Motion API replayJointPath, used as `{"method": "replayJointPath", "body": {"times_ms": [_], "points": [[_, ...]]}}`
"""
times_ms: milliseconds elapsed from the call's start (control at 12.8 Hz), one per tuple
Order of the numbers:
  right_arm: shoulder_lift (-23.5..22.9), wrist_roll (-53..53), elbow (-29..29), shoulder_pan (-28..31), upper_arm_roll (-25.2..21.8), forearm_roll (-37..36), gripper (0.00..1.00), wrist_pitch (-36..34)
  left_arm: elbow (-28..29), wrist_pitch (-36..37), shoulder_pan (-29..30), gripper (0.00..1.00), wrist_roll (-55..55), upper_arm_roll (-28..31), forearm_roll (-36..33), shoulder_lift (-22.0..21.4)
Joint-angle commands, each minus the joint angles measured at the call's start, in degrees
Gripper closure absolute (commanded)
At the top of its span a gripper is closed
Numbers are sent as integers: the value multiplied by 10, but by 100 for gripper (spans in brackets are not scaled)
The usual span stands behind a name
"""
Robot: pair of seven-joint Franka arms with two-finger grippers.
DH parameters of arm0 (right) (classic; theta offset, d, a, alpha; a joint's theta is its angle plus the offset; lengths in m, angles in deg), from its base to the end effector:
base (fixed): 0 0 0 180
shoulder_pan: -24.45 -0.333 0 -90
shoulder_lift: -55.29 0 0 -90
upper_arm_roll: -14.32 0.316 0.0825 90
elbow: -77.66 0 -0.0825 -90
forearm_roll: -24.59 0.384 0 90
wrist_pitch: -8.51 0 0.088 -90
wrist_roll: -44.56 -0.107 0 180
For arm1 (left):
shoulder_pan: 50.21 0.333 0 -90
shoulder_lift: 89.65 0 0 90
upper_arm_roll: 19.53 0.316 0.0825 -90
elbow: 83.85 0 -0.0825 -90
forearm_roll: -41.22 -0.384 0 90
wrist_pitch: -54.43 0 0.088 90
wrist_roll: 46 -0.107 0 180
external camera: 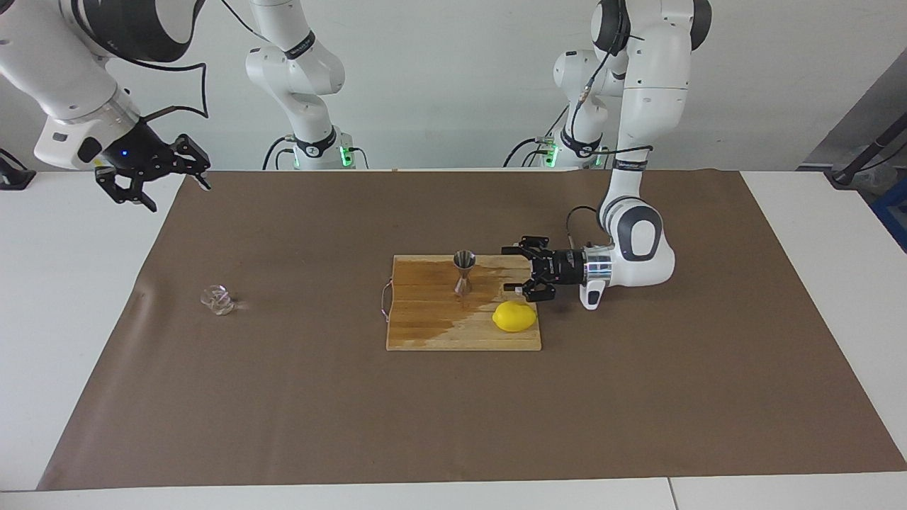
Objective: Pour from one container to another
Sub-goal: 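Withdraw the left gripper while the right gripper opens near the glass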
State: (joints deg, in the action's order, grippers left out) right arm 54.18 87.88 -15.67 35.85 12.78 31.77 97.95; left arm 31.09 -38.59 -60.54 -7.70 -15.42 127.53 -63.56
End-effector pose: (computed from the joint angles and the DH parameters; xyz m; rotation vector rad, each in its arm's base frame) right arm 0.5452 -0.1113 0.5864 -2.8876 -0.7774 0.0270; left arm 0.5571 -0.1651 0.2544 1.4008 1.2100 -1.2364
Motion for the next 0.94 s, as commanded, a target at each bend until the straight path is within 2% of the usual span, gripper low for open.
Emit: {"method": "replayJointPath", "body": {"times_ms": [0,235,469,626,861], "points": [[-36,127,-4,48,3,61,0,41,-55,34,55,0,33,-2,-80,1],[-73,201,-3,66,3,103,0,88,-118,50,84,0,29,-2,-168,0],[-113,310,-4,105,2,178,0,93,-189,77,104,0,25,2,-272,-7],[-144,408,-4,142,3,222,0,92,-220,102,111,0,24,19,-318,-9],[-179,525,-16,176,3,244,0,86,-262,120,110,0,7,31,-400,-33]]}}
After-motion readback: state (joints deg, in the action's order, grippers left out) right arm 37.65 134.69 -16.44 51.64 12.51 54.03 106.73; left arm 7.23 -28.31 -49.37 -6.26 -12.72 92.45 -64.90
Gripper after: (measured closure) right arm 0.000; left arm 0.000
